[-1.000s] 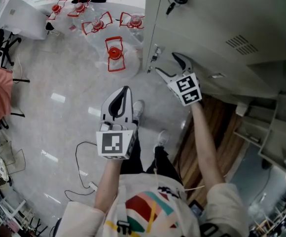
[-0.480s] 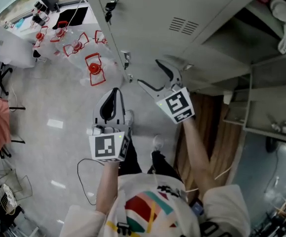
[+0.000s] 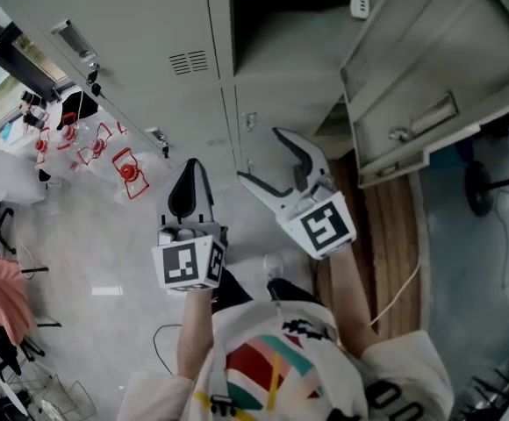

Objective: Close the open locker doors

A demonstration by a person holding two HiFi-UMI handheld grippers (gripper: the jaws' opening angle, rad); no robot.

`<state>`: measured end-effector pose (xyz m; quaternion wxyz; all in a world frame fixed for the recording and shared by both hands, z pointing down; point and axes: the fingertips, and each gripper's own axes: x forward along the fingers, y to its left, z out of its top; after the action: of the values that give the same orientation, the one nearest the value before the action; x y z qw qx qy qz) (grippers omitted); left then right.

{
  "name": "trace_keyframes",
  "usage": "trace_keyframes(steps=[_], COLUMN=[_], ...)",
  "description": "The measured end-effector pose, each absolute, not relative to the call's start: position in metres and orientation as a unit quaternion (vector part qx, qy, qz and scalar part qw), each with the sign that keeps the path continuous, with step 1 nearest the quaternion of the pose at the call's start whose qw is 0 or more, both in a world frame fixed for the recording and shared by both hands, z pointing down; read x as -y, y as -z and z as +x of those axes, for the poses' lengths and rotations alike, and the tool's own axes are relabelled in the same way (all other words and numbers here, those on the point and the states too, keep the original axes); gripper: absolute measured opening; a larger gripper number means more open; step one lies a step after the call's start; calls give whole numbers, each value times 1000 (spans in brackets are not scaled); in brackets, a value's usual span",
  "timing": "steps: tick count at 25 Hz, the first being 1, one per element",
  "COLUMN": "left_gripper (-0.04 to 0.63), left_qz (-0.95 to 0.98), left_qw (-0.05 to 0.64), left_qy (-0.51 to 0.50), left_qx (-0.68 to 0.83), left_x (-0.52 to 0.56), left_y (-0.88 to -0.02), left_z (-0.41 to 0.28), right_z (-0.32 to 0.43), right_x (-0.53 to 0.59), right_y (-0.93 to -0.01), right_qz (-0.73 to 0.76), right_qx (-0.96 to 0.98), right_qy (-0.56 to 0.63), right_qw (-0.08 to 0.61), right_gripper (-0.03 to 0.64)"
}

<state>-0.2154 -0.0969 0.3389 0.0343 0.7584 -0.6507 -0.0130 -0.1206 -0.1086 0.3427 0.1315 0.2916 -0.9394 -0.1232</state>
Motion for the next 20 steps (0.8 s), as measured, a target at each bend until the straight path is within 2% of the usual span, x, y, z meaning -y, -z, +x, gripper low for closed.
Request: trace_keyframes(steps=[3,8,13,20], left_gripper=[6,6,6,6], left_qz=[773,800,821,832], left_qw=[21,-7,-24,-39], left_qy=[20,32,44,51], left_qx=[634,600,568,551], left_x=[101,106,107,109], left_y=[-325,-302,-284,-268], left_z=[-178,-122,-71,-34], right_z=[-78,-11,51,91], right_x=[93,70,56,69], right_y=[-318,-240,-193,-183], right_qz=[309,364,390,396], right_qx=[932,922,907,903], right_qy=[141,134,149,162], right_qw=[124,3,-45,-38], right_gripper=[336,336,335,336])
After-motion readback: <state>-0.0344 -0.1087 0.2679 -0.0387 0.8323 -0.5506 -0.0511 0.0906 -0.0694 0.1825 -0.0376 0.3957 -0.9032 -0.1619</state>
